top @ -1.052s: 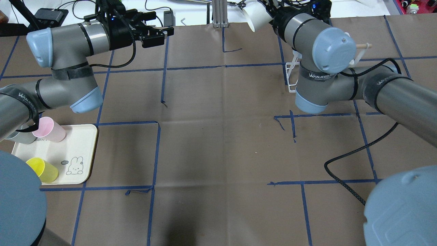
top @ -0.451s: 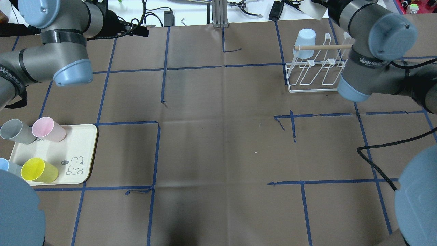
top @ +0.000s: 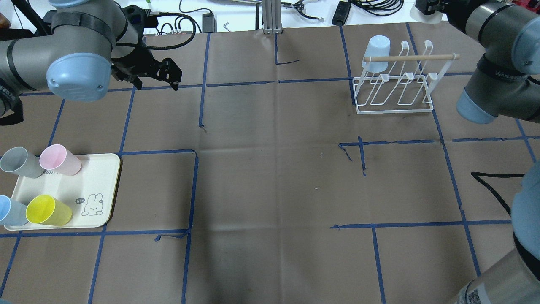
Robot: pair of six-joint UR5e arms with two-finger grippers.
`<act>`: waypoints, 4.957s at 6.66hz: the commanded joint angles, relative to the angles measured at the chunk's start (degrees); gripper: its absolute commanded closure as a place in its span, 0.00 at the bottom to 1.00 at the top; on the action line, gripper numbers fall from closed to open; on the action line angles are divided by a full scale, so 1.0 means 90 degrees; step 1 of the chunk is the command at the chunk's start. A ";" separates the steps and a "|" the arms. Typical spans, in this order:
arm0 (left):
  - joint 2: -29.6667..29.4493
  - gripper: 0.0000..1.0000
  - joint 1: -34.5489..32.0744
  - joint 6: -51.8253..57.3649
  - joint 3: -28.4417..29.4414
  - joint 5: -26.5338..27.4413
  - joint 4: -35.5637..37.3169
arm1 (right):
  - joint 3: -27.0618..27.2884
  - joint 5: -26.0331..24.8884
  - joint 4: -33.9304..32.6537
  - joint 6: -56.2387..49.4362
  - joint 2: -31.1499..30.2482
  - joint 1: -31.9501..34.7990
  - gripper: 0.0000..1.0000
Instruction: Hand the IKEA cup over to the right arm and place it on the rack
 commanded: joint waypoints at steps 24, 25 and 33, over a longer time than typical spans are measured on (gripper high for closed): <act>0.1173 0.00 -0.0323 -0.0425 0.0172 0.0067 -0.1379 | -0.0179 -0.2647 0.7064 0.0195 -0.2256 0.1486 0.00; 0.1163 0.00 -0.0323 -0.0425 0.0172 0.0077 -0.1379 | -0.0374 -0.2679 0.8234 0.0947 -0.2519 0.1596 0.00; 0.1163 0.00 -0.0323 -0.0425 0.0172 0.0077 -0.1379 | -0.0728 -0.3168 1.1508 0.1990 -0.3557 0.2720 0.00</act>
